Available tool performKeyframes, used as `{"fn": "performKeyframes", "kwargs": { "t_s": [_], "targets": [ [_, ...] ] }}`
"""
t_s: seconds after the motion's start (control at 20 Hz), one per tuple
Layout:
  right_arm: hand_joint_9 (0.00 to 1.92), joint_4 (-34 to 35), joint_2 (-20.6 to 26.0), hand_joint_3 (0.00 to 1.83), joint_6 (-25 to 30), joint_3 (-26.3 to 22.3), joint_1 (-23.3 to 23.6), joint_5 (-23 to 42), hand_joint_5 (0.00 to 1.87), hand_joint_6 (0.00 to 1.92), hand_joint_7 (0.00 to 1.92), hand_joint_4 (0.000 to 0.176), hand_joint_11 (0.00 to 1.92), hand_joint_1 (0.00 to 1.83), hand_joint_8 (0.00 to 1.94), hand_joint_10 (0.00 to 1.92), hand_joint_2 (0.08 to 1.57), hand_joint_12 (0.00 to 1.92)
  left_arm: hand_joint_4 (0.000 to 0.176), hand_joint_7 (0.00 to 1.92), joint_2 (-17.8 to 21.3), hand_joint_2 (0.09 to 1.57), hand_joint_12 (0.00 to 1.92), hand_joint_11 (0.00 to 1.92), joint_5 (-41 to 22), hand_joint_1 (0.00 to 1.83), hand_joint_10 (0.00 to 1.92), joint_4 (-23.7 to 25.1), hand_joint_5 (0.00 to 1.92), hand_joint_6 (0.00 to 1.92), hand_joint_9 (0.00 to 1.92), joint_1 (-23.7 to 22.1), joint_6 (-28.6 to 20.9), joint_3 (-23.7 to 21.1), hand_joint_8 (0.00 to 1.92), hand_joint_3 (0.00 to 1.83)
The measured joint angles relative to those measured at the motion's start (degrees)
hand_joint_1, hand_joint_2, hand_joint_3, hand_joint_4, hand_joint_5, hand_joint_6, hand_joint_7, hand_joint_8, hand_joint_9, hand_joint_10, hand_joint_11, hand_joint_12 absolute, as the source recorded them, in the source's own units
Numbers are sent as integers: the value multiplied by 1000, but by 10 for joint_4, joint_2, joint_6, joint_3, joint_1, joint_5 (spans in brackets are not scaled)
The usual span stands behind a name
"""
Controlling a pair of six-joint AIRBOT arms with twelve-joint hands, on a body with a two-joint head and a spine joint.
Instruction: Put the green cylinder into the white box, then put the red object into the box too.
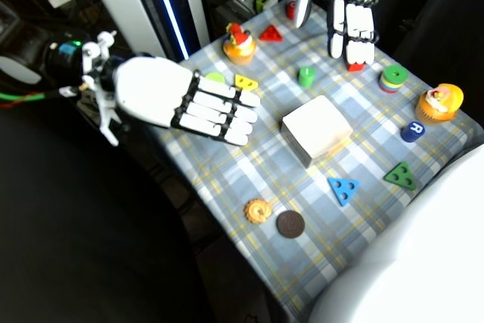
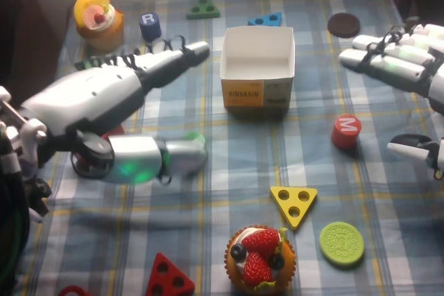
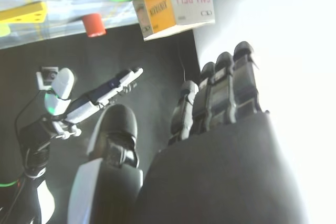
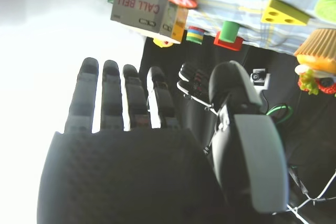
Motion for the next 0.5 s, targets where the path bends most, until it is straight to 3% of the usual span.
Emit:
{"fn": "performKeyframes", "kwargs": {
  "t_s": [0.15,0.25,0.5],
  "targets": [
    [0,0,0,6,0,0,0,4,0,0,19,0,0,606,1,195,1255,985,90,182,-4,1075,1247,0,12,745,488,-7,119,19,0,0,1,3,20,0],
    [0,1,0,6,0,0,0,5,0,0,7,0,0,608,1,149,1260,952,102,228,-6,1085,1316,0,13,759,558,-12,153,28,0,0,5,10,27,2],
    [0,3,1,6,0,0,0,12,0,0,31,0,0,608,3,222,1269,1114,67,323,-31,1170,1399,0,34,917,804,-35,226,101,0,1,20,26,64,3]
  ]
}}
